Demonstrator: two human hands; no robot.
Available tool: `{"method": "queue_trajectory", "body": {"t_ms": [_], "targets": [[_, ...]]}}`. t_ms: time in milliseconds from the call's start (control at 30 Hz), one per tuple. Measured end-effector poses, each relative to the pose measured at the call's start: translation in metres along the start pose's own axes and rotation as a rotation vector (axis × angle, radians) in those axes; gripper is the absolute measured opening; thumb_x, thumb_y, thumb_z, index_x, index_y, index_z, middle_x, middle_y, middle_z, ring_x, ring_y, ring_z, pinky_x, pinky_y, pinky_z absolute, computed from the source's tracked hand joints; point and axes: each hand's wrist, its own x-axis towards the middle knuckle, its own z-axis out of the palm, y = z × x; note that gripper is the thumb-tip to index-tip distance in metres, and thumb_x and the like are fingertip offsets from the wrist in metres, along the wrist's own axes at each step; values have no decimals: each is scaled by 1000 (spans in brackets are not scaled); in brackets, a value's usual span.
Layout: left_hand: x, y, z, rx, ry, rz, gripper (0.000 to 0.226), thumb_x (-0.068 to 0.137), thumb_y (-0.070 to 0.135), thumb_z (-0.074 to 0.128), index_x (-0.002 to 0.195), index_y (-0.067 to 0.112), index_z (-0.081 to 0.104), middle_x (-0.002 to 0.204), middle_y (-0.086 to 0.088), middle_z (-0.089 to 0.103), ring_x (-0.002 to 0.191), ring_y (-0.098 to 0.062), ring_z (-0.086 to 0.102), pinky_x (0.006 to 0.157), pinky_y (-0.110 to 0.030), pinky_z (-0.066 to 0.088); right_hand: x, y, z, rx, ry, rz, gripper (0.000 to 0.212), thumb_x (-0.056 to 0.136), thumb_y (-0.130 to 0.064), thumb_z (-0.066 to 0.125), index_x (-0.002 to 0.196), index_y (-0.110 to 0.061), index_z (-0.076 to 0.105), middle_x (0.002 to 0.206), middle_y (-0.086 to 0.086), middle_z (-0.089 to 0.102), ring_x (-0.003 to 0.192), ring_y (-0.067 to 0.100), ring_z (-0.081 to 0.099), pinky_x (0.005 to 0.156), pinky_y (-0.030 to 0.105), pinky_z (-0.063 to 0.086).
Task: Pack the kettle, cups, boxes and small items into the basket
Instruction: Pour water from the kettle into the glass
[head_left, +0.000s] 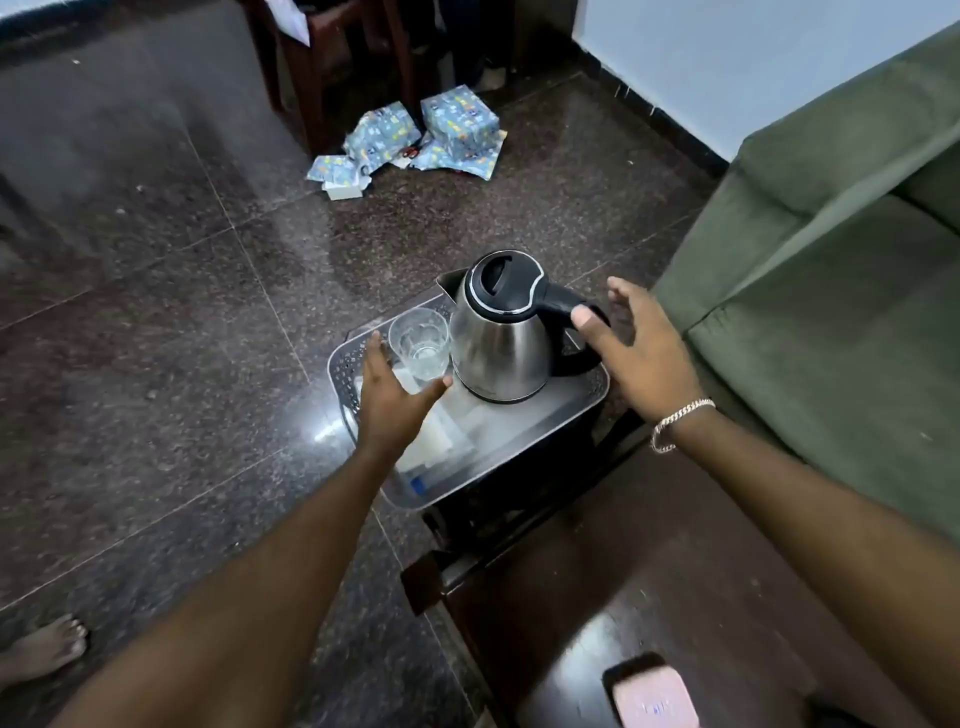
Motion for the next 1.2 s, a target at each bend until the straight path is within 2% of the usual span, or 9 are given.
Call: {"method": "queue_trajectory", "body": {"t_ms": [100, 267, 467, 567, 633, 767, 900, 1033, 1200], "targets": [[20, -4, 8, -125, -21, -4, 106, 69, 43, 94, 154, 22, 34, 148, 0, 52, 131, -16, 55, 111, -44, 47, 23, 4, 18, 164, 34, 93, 62, 79, -78, 54, 96, -20, 69, 94, -10, 71, 89, 9, 65, 92, 43, 53], [39, -5, 21, -174, 20, -32, 97, 69, 23, 97, 146, 11, 40, 150, -12, 52, 139, -23, 50, 109, -22, 39, 45, 15, 34, 125, 33, 187, 83, 81, -84, 41, 53, -7, 52, 49, -7, 60, 48, 10, 51, 61, 34, 44], [45, -10, 23, -139, 42, 17, 79, 69, 25, 96, 128, 24, 44, 138, -3, 59, 130, -20, 56, 99, -23, 44, 61, 20, 43, 103, 157, 284, 72, 93, -71, 37, 54, -13, 55, 48, -6, 60, 42, -9, 57, 44, 4, 36], [38, -11, 18, -114, 69, 43, 81, 67, 34, 94, 131, 27, 44, 139, 1, 61, 127, -17, 58, 99, -32, 48, 62, 22, 47, 51, 191, 337, 69, 91, -75, 30, 68, -15, 54, 87, 8, 63, 87, 20, 62, 77, 27, 42], [31, -11, 13, -104, 95, 55, 84, 65, 40, 92, 133, 27, 45, 136, 5, 61, 123, -15, 59, 98, -32, 50, 62, 24, 51, 67, 219, 342, 70, 91, -76, 28, 73, -15, 57, 94, 11, 63, 94, 28, 60, 84, 37, 44], [7, 1, -9, -117, 117, 85, 84, 65, 44, 93, 133, 33, 45, 127, 17, 61, 113, -4, 62, 93, -27, 55, 54, 26, 49, 233, 255, 346, 73, 88, -78, 32, 71, -11, 58, 86, 13, 63, 81, 33, 64, 86, 50, 53], [-34, 22, -35, -158, 124, 128, 84, 66, 39, 94, 135, 36, 46, 131, 6, 64, 118, -12, 65, 99, -41, 57, 38, 24, 34, 476, 280, 351, 100, 74, -88, 37, 81, 9, 59, 83, 32, 61, 78, 48, 60, 81, 62, 51], [-77, 45, -49, -170, 59, 166, 81, 64, 41, 93, 131, 37, 48, 129, 8, 66, 120, -12, 65, 102, -50, 55, 20, 8, -6, 732, 300, 264, 94, 68, -90, 49, 80, 3, 53, 66, 24, 50, 53, 30, 49, 54, 40, 45], [-111, 67, -34, -138, -112, 256, 84, 67, 42, 92, 136, 30, 47, 137, 12, 60, 128, -13, 61, 104, -41, 53, -10, 6, -86, 697, 326, 111, 77, 92, -67, 44, 38, -12, 54, 34, 4, 47, 34, 27, 49, 47, 30, 44]]}}
